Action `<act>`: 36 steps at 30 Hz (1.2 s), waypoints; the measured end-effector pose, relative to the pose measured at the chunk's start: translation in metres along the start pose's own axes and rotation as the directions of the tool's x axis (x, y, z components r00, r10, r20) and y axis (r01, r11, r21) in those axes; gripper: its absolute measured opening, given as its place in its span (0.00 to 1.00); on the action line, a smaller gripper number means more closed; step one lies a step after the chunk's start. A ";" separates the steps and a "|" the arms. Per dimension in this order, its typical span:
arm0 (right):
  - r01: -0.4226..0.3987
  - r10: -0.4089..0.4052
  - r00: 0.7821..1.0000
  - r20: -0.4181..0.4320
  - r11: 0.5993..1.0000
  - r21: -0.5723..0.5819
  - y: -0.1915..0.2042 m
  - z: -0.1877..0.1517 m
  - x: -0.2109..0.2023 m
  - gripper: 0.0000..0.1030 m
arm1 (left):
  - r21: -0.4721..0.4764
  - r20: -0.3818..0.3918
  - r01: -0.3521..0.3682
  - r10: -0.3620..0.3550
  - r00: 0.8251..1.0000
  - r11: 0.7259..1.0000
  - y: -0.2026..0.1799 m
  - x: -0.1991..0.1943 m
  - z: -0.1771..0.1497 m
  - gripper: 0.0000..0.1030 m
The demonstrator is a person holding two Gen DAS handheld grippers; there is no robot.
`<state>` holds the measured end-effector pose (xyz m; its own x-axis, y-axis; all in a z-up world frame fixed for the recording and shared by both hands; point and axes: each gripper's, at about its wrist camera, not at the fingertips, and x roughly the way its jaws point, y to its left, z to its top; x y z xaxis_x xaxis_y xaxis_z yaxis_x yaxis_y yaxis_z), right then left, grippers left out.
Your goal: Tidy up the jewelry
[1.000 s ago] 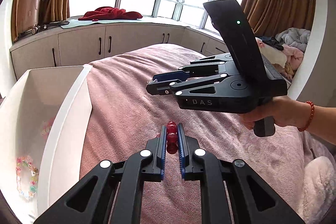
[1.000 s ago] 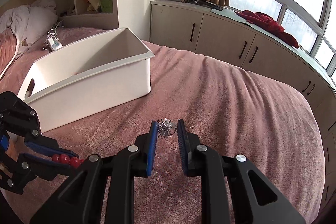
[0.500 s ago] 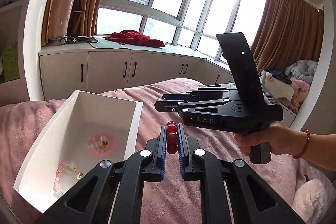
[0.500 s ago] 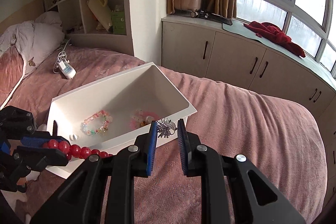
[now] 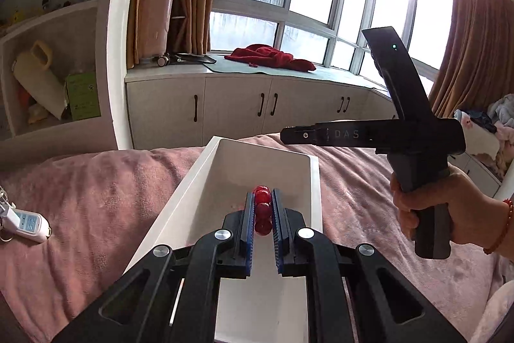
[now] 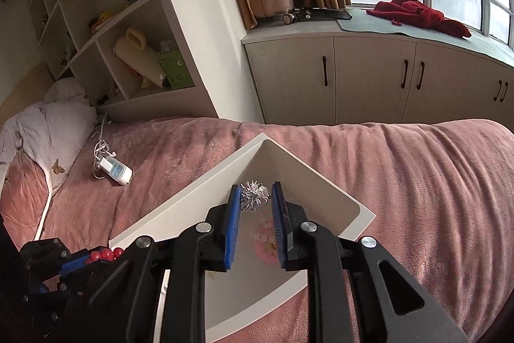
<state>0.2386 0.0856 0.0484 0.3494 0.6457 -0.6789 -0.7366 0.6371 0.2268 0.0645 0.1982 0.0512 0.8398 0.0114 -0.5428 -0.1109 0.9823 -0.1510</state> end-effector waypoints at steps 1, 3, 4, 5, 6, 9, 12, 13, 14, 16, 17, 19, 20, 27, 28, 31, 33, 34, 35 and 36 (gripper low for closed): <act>0.012 -0.012 1.000 -0.010 1.000 -0.007 0.004 0.000 0.006 0.20 | 0.005 -0.018 -0.008 0.008 1.000 1.000 0.001 0.004 -0.003 0.14; 0.036 -0.037 0.999 -0.037 0.999 -0.027 0.010 -0.001 0.018 0.20 | 0.012 -0.048 -0.022 0.023 0.999 1.000 -0.001 0.012 -0.008 0.14; 0.050 -0.052 0.998 -0.047 0.998 -0.041 0.014 -0.003 0.023 0.20 | 0.016 -0.061 -0.030 0.031 0.998 0.999 0.000 0.015 -0.010 0.14; 0.059 -0.062 0.996 -0.061 0.997 -0.055 0.017 -0.004 0.029 0.20 | 0.016 -0.071 -0.037 0.038 0.997 0.999 0.000 0.019 -0.012 0.14; 0.070 -0.074 0.995 -0.072 0.995 -0.066 0.018 -0.007 0.033 0.20 | 0.013 -0.080 -0.039 0.040 0.996 0.999 0.001 0.022 -0.014 0.14; 0.090 -0.098 0.990 -0.100 0.992 -0.085 0.023 -0.013 0.045 0.20 | 0.012 -0.109 -0.055 0.056 0.992 0.998 0.001 0.031 -0.020 0.14; 0.095 -0.108 0.987 -0.118 0.990 -0.107 0.026 -0.020 0.054 0.20 | 0.023 -0.129 -0.069 0.072 0.989 0.997 0.001 0.039 -0.026 0.14; 0.100 -0.114 0.986 -0.123 0.988 -0.116 0.027 -0.022 0.056 0.20 | 0.027 -0.135 -0.073 0.076 0.988 0.997 0.001 0.041 -0.027 0.14; 0.099 -0.115 0.985 -0.131 0.987 -0.124 0.028 -0.025 0.059 0.20 | 0.030 -0.144 -0.076 0.080 0.986 0.997 0.000 0.043 -0.029 0.14; 0.104 -0.123 0.982 -0.143 0.986 -0.133 0.028 -0.029 0.063 0.20 | 0.030 -0.158 -0.078 0.082 0.984 0.996 0.000 0.047 -0.032 0.14; 0.104 -0.124 0.981 -0.150 0.986 -0.133 0.028 -0.030 0.065 0.20 | 0.029 -0.165 -0.079 0.082 0.983 0.996 0.001 0.048 -0.033 0.14; 0.105 -0.125 0.980 -0.152 0.986 -0.132 0.026 -0.033 0.068 0.21 | 0.025 -0.176 -0.077 0.081 0.981 0.997 0.001 0.051 -0.035 0.15; 0.107 -0.127 0.980 -0.151 0.985 -0.133 0.026 -0.034 0.068 0.21 | 0.025 -0.178 -0.078 0.081 0.981 0.997 0.002 0.052 -0.036 0.15; 0.116 -0.137 0.985 -0.104 0.975 -0.188 0.031 -0.035 0.061 0.52 | 0.027 -0.173 -0.101 0.104 0.979 0.995 -0.001 0.054 -0.037 0.29; 0.126 -0.146 0.985 -0.087 0.971 -0.203 0.033 -0.035 0.058 0.56 | 0.025 -0.171 -0.109 0.112 0.979 0.994 -0.001 0.054 -0.036 0.40; 0.137 -0.145 0.989 -0.018 0.962 -0.236 0.041 -0.031 0.042 0.66 | 0.030 -0.139 -0.135 0.138 0.981 0.990 -0.005 0.046 -0.033 0.56; 0.146 -0.143 0.989 0.029 0.959 -0.244 0.045 -0.028 0.029 0.77 | 0.038 -0.112 -0.161 0.164 0.980 0.986 -0.008 0.038 -0.030 0.63; 0.147 -0.138 0.989 0.051 0.958 -0.246 0.047 -0.027 0.022 0.77 | 0.041 -0.100 -0.171 0.174 0.980 0.985 -0.010 0.034 -0.029 0.69; 0.151 -0.137 0.988 0.071 0.957 -0.247 0.048 -0.026 0.015 0.80 | 0.042 -0.089 -0.182 0.185 0.979 0.982 -0.012 0.030 -0.028 0.72; 0.155 -0.136 0.987 0.090 0.956 -0.249 0.050 -0.026 0.007 0.86 | 0.045 -0.083 -0.195 0.198 0.977 0.980 -0.014 0.027 -0.027 0.73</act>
<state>0.1892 0.1114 0.0366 0.4974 0.5881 -0.6378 -0.7943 0.6043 -0.0623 0.0743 0.1801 0.0161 0.7542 0.1903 -0.6285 -0.2483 0.9687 -0.0046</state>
